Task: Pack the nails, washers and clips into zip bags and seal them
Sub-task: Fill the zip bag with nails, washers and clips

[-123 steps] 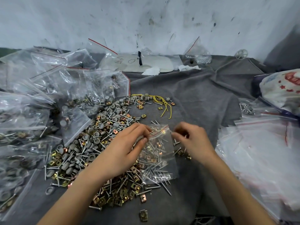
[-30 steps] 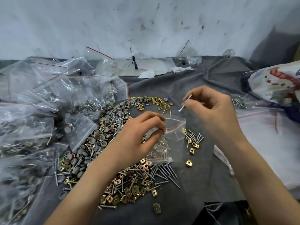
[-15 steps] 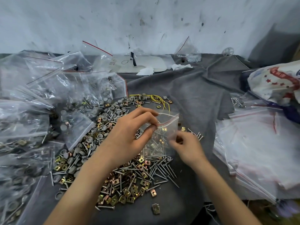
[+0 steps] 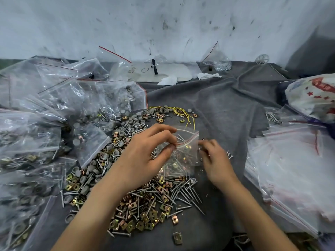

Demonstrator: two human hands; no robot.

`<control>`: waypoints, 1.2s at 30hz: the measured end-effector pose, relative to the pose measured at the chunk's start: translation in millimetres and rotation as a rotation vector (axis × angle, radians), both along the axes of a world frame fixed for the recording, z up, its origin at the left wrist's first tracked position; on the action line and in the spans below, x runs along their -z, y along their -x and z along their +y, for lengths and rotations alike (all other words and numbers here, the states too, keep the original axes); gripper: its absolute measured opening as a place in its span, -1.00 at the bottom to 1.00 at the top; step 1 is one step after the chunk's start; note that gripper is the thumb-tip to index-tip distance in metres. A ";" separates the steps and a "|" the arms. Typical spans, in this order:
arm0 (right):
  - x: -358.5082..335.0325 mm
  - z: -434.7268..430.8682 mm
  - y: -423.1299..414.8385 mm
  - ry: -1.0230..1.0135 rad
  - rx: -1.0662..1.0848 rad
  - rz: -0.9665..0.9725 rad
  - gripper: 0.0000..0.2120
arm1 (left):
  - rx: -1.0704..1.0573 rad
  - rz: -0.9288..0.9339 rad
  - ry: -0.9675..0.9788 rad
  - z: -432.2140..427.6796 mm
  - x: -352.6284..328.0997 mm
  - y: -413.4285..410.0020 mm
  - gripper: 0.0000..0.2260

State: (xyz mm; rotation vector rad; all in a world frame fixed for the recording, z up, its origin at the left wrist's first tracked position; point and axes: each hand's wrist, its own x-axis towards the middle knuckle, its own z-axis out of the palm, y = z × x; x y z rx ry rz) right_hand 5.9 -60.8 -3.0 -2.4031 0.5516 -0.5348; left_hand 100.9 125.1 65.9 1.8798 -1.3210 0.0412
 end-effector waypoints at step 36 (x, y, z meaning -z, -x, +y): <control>26.1 -19.5 8.4 0.286 -0.036 0.311 -0.88 | -0.025 -0.007 0.019 7.5 1.5 1.0 -0.92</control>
